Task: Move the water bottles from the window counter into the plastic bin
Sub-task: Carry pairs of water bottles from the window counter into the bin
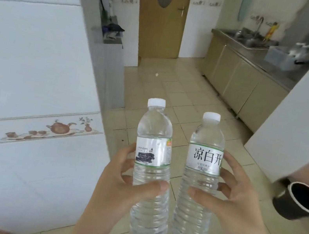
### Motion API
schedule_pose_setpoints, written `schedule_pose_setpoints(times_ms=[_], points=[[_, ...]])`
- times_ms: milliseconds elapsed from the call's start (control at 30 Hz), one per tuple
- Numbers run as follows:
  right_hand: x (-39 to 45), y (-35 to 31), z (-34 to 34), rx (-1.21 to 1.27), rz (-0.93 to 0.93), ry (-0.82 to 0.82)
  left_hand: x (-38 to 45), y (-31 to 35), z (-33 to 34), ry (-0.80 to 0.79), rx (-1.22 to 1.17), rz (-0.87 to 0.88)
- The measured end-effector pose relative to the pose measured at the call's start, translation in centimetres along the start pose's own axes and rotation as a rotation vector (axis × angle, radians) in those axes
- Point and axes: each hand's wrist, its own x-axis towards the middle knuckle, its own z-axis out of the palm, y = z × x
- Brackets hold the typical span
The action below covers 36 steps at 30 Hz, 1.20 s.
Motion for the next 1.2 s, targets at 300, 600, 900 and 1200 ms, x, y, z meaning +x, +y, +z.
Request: schedule_pose_setpoints(times_ms=[300,600,900,1200], points=[[11.1,-0.2,-4.1,-0.001,0.007,0.175,13.6,1.1,6.8,-0.122,0.015,0.011],[23.2,-0.9,-8.8,0.024,-0.014,0.338,28.1,5.3,15.3,-0.268,0.015,0.071],[35.9,0.8,-16.9,0.033,-0.012,0.407,40.7,6.8,25.3,-0.32,0.035,0.072],[52.2,1.8,-26.7,0.033,0.003,0.366,53.9,8.6,38.2,-0.261,0.022,0.037]])
